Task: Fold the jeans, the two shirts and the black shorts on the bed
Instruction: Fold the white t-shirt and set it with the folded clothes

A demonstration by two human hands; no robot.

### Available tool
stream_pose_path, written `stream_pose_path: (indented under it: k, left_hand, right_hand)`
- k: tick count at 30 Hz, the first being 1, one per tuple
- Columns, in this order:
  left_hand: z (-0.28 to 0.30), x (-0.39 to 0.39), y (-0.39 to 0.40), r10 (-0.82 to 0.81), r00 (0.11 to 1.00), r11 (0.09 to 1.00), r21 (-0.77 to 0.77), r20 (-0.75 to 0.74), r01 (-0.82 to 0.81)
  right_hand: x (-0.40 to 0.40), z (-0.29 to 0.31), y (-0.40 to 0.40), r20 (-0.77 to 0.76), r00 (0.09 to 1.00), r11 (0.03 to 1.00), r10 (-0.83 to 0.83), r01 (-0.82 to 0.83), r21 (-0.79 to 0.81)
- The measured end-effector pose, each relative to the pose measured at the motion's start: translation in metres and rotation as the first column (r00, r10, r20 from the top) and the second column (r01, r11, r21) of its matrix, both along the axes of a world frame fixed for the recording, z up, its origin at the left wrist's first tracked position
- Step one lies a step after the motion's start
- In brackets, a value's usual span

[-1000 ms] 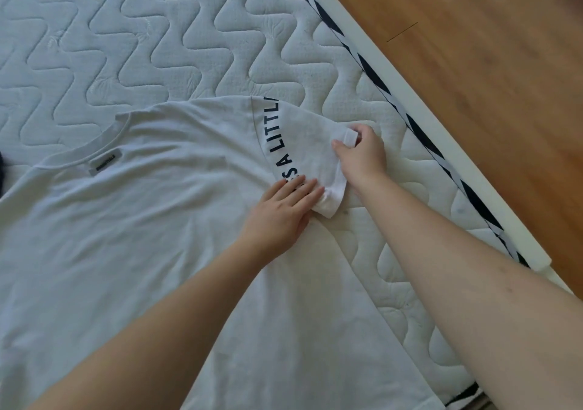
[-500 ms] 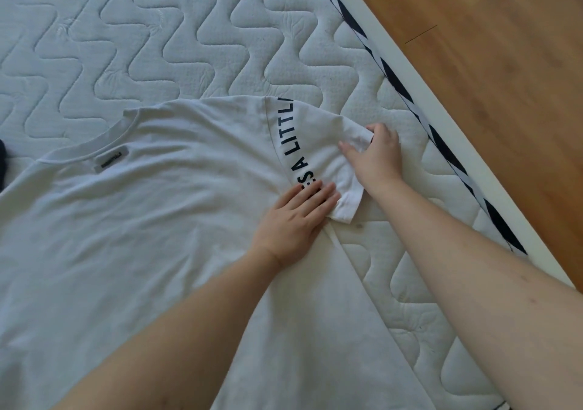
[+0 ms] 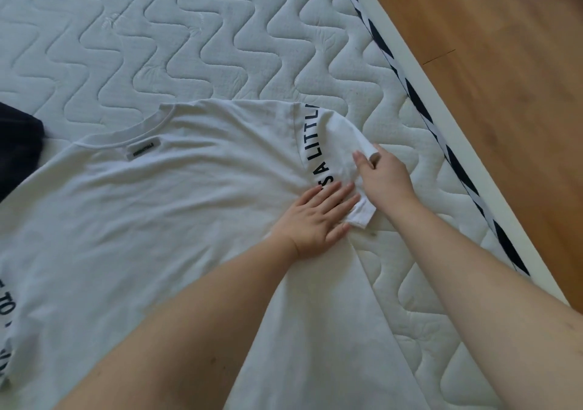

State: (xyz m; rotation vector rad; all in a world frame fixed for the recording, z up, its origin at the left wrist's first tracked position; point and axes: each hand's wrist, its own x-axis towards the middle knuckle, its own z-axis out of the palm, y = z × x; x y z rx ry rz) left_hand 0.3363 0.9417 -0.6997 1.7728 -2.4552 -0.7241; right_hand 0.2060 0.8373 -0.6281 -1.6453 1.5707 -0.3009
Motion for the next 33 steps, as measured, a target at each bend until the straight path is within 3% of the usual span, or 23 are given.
stream_pose_path:
  k: [2,3,5,6,7,10,12,17,19,21,23,25,29,33]
  left_hand:
    - [0.017,0.001,-0.006,0.169,0.949,0.974,0.19,-0.266,-0.12]
    - [0.027,0.004,-0.008,0.376,0.815,0.914,0.32,-0.441,-0.248]
    - [0.051,0.017,-0.014,0.719,0.307,0.685,0.557,-0.624,-0.47]
    - [0.061,0.026,-0.016,0.767,0.088,0.581,0.63,-0.636,-0.516]
    - [0.07,0.036,-0.019,0.782,-0.051,0.508,0.682,-0.621,-0.527]
    - [0.08,0.067,-0.031,0.822,-0.231,0.382,0.804,-0.521,-0.456]
    - [0.079,0.086,-0.039,0.848,-0.274,0.333,0.858,-0.454,-0.391]
    - [0.109,0.12,-0.06,0.865,-0.295,0.378,0.914,-0.406,-0.149]
    - [0.118,0.13,-0.069,0.882,-0.203,0.406,0.905,-0.424,-0.128]
    - [0.124,0.138,-0.071,0.92,-0.075,0.372,0.918,-0.384,-0.135]
    - [0.128,0.144,-0.072,0.954,0.045,0.299,0.921,-0.297,-0.248]
    - [0.129,0.151,-0.075,0.949,0.097,0.315,0.865,-0.301,-0.39]
    - [0.12,0.17,-0.076,0.922,-0.077,0.296,0.816,-0.381,-0.496]
    - [0.112,0.186,-0.077,0.93,-0.053,0.282,0.798,-0.364,-0.532]
  right_hand:
    - [0.006,0.011,0.008,-0.026,0.998,0.999,0.048,-0.048,-0.006]
    - [0.01,0.017,0.011,-0.028,0.998,0.998,0.064,-0.064,-0.011]
    - [0.019,0.028,0.02,-0.035,0.995,0.994,0.095,-0.097,-0.045]
    - [0.025,0.035,0.025,-0.045,0.993,0.991,0.112,-0.115,-0.066]
    - [0.033,0.043,0.03,-0.054,0.99,0.988,0.129,-0.133,-0.081]
    - [0.06,0.071,0.048,-0.116,0.969,0.965,0.218,-0.232,-0.124]
    - [0.079,0.086,0.062,-0.152,0.946,0.937,0.287,-0.31,-0.161]
    - [0.123,0.085,0.094,-0.228,0.905,0.898,0.359,-0.402,-0.181]
    - [0.132,0.083,0.103,-0.211,0.913,0.906,0.349,-0.386,-0.174]
    - [0.139,0.082,0.108,-0.188,0.922,0.911,0.338,-0.371,-0.18]
    - [0.147,0.083,0.113,-0.184,0.916,0.903,0.355,-0.387,-0.188]
    - [0.155,0.083,0.117,-0.158,0.92,0.899,0.36,-0.387,-0.204]
    - [0.173,0.08,0.122,-0.104,0.935,0.914,0.338,-0.352,-0.2]
    - [0.194,0.069,0.127,0.022,0.944,0.933,0.331,-0.323,-0.156]
